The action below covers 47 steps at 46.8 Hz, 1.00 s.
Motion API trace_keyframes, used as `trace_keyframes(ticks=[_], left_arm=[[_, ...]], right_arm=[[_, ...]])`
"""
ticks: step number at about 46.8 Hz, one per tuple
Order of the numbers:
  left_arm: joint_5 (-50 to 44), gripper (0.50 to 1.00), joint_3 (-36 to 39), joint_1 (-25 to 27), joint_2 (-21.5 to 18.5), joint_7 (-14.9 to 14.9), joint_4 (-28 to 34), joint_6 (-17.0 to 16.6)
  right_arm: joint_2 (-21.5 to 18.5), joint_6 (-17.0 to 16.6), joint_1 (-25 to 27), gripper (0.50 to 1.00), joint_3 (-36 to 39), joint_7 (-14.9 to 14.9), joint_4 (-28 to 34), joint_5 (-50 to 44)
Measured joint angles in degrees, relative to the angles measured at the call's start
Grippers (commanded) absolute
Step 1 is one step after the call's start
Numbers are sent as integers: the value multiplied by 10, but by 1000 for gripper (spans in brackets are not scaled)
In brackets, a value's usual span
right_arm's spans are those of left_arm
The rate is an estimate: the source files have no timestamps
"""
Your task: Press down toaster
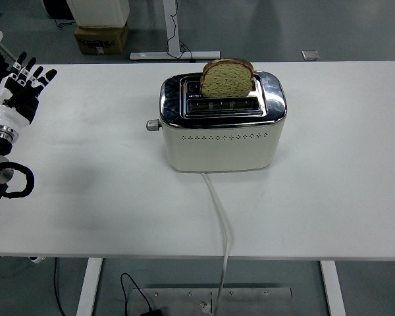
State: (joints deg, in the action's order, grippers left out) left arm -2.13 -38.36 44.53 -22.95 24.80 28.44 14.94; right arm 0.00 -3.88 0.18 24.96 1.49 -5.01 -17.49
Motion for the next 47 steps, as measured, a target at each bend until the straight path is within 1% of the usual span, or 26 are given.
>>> trace_keyframes(ticks=[7,13,19,27,29,38,47], left_arm=[[7,1000,2,0,-1,-1,1,2],[70,1000,1,4,-5,-2,1,0],[88,1000,1,6,-19,-5,1,-3],[104,1000,5,7,-40,-7,4,3],[119,1000,5,7,-46,-7,5,3],[248,1000,6,10,-59,-5,5,1],[283,1000,5,24,-83,-3,6,4]], right_arm=[[0,0,0,998,0,0,0,0],[0,0,0,998,0,0,0,0],[0,0,0,998,0,0,0,0],[0,0,0,998,0,0,0,0],[0,0,0,998,0,0,0,0],[0,0,0,998,0,0,0,0],[0,0,0,998,0,0,0,0]])
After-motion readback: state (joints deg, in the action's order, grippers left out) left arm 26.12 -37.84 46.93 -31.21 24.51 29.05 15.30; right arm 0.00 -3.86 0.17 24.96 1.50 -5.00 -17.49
